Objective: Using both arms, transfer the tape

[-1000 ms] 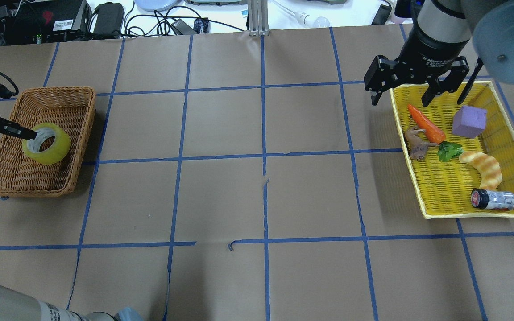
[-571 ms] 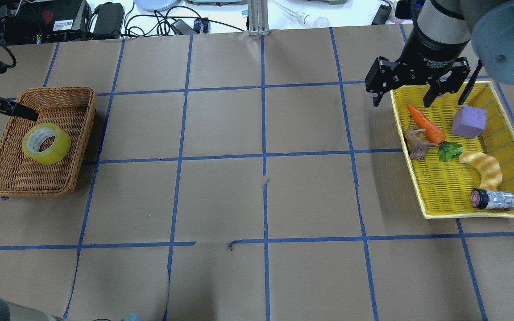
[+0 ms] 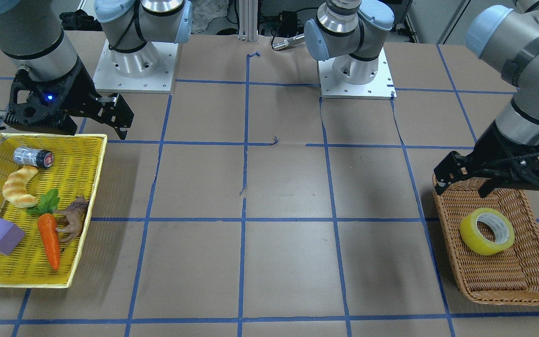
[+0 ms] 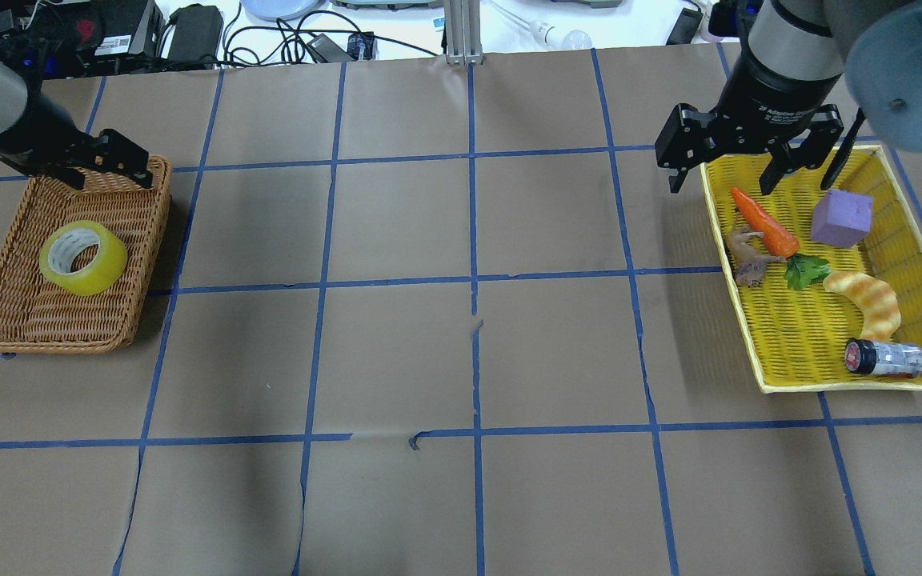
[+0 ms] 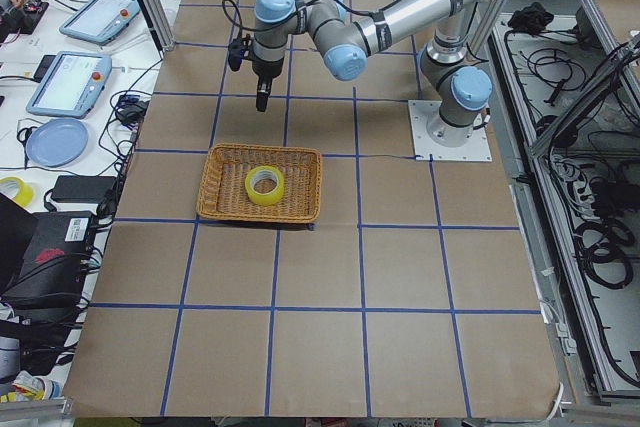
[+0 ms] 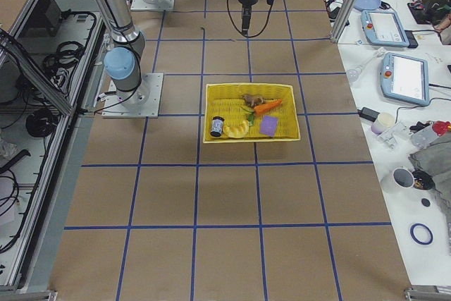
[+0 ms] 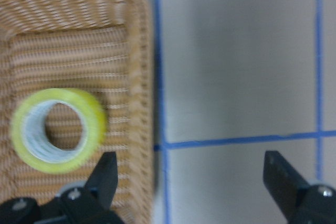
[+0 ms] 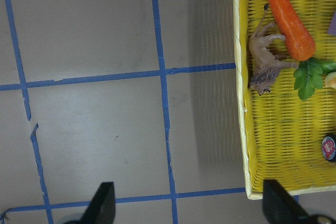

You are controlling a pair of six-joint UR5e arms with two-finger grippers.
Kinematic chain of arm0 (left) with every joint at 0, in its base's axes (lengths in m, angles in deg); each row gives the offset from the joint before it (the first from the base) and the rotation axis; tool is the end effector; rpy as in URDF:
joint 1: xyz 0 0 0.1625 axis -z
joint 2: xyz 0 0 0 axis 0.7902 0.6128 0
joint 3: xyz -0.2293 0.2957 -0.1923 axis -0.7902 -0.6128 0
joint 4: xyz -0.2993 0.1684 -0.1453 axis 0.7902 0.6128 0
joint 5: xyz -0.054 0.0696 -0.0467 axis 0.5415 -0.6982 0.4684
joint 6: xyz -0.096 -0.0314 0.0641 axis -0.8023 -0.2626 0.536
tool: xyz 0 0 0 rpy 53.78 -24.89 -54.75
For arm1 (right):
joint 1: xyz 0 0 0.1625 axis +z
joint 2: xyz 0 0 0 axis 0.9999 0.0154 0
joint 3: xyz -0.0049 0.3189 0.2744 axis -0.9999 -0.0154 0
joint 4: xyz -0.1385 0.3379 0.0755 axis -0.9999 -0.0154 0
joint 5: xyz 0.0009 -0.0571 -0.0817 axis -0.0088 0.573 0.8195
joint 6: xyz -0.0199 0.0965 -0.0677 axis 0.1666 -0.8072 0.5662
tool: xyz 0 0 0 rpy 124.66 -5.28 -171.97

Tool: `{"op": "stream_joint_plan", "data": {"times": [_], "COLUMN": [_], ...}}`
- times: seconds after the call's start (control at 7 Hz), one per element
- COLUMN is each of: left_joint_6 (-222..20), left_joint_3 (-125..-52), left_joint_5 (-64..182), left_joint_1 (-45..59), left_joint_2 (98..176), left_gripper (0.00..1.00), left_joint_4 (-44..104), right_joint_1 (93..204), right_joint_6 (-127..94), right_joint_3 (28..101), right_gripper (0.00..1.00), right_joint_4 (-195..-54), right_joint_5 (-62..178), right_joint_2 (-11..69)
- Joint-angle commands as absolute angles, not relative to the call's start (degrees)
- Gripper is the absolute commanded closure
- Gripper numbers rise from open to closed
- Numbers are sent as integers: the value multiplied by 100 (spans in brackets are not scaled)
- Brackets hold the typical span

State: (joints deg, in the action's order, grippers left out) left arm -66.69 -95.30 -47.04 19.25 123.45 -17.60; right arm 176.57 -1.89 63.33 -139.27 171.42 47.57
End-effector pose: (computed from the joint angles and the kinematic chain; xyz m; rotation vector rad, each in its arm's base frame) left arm 0.0205 -0.5170 0.3895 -0.0350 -3.0797 0.2216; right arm 0.1122 -0.4624 0.4413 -0.1282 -3.1337 -0.0397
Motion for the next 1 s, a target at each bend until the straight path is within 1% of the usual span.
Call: {"op": "stream_joint_plan", "data": {"times": [0.0,0.14,0.29,0.57,0.86], "left_joint_6": [-7762,-7785,-7785,-7785,-7785], "left_joint_3": [-9276,-9065,-8993,-8958,-8966], "left_joint_5": [-4703,-4703,-4711,-5289,-5300], "left_joint_1": [2608,2776,2891,3233,3314], "left_joint_2": [11959,11835,11799,11755,11676], "left_gripper": [0,0,0,0,0], "left_joint_4": [-453,-55,18,-16,-16], "right_joint_1": [17657,17648,17657,17657,17657], "right_joint_6": [-195,-195,-195,-186,-151], "right_joint_3": [6330,6330,6330,6330,6330], "right_gripper": [0,0,0,0,0], "right_joint_4": [-13924,-13915,-13915,-13907,-13898], "right_joint_5": [17139,17139,17148,17087,17060], "right_joint_2": [4754,4762,4762,4780,4789]}}
